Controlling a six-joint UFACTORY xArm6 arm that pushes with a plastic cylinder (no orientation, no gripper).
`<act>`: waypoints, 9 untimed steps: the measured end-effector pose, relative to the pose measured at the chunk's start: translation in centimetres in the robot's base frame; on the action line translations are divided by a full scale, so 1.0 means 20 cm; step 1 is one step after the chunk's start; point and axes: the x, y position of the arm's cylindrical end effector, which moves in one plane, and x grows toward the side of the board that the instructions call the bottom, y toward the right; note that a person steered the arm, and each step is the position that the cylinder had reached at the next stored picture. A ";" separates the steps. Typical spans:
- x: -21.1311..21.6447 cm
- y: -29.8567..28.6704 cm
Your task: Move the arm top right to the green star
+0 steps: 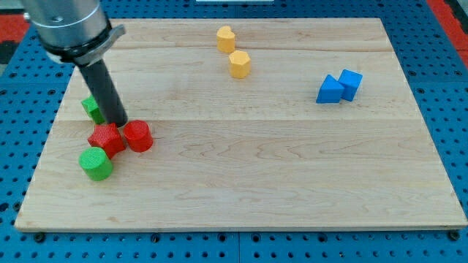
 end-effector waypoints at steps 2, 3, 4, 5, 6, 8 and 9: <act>-0.01 0.28; -0.01 0.28; -0.01 0.28; -0.01 0.28; -0.07 0.28; -0.16 0.34; -0.24 0.65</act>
